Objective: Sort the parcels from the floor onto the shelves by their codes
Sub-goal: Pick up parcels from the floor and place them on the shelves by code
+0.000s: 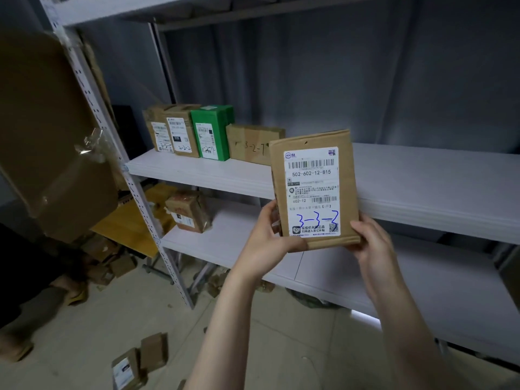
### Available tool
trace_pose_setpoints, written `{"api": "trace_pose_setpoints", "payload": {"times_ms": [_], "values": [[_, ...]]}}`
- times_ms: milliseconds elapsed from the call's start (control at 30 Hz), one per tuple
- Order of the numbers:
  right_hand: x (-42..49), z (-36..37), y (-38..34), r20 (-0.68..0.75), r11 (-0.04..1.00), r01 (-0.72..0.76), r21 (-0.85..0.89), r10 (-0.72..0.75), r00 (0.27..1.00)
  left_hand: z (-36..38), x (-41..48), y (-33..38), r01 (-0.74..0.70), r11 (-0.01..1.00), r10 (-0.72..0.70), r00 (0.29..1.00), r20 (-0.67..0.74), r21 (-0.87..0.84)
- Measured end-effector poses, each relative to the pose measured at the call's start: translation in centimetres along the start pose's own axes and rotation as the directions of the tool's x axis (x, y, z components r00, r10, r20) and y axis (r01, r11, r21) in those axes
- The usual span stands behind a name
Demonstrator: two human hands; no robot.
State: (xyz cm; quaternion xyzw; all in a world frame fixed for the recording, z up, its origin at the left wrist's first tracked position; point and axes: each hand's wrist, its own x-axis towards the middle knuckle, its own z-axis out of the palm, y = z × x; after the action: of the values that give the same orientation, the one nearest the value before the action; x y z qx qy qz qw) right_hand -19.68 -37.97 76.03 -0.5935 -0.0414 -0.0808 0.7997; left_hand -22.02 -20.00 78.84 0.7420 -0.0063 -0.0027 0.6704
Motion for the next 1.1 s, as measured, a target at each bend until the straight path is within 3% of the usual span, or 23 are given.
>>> {"api": "trace_pose_setpoints", "payload": {"times_ms": [533,1100], "values": [[1.2,-4.8,-1.6,-0.077,0.998,-0.028,-0.05,0.024,0.997,5.3,2.7,1.5,0.023,0.998,-0.026,0.998,0.048,0.065],[4.8,-2.9,-4.4,0.003,0.986,0.075,-0.151,-0.075,0.997,5.1,6.2,4.2,-0.058,0.997,0.052,0.992,-0.113,-0.051]]}}
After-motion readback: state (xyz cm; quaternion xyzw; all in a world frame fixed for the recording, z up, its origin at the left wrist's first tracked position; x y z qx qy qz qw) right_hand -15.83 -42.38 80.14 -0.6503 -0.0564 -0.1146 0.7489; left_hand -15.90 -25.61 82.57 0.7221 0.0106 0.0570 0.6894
